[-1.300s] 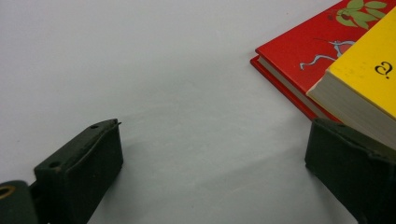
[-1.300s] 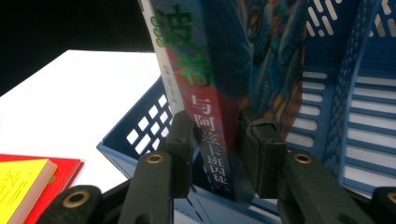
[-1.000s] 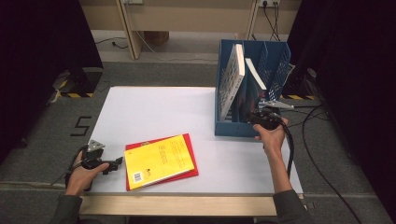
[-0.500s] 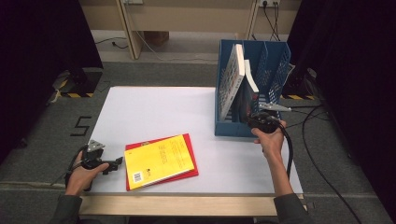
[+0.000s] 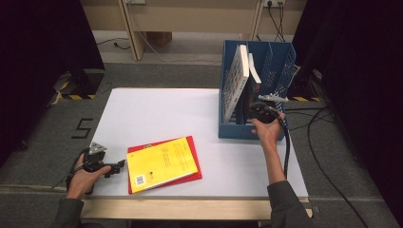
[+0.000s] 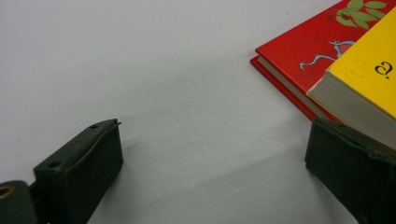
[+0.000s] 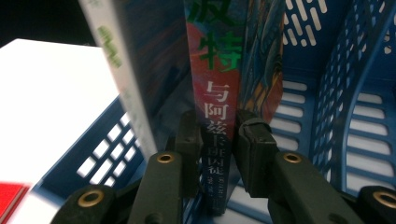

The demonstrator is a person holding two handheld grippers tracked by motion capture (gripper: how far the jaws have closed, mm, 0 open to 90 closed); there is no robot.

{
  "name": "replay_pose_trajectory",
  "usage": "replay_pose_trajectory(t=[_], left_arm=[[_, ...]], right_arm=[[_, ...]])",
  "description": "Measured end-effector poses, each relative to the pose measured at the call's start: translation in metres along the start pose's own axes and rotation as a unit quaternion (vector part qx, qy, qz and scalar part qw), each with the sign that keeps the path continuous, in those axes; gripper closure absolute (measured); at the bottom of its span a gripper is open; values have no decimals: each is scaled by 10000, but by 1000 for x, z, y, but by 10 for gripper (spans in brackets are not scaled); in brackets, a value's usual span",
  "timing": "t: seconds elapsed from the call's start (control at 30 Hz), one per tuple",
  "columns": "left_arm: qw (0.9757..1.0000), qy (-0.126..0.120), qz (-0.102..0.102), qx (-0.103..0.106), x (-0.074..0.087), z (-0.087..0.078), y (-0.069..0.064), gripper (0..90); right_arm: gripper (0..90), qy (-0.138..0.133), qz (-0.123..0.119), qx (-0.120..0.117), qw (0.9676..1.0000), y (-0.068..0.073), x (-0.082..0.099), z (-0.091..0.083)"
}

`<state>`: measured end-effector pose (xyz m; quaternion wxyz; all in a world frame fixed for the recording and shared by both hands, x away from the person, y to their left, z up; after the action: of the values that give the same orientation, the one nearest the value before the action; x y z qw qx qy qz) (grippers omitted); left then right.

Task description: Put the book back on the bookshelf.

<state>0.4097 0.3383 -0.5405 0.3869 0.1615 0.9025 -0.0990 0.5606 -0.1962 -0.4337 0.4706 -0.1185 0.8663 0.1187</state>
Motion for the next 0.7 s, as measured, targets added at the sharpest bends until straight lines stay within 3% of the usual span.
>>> replay_pose_trajectory(t=[0.53,0.7], left_arm=[[10000,4,2,-2,0,0,0,30],[10000,0,0,1,0,0,0,30]], right_arm=[[717,133,9,88,9999,-6,-19,24],[690,45,212,-55,9997,-6,-16,23]])
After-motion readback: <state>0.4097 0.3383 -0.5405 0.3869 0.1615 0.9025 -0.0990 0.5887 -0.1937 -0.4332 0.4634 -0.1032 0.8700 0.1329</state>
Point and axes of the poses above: each handheld gripper's, and its own axes: z roughly forward along the jaws, x roughly out of its underside, y roughly to its left, the point moved 5 cm from there along z, roughly forward along the jaws, and after that the axes turned 3 degrees about x, right-handed, at the moved point
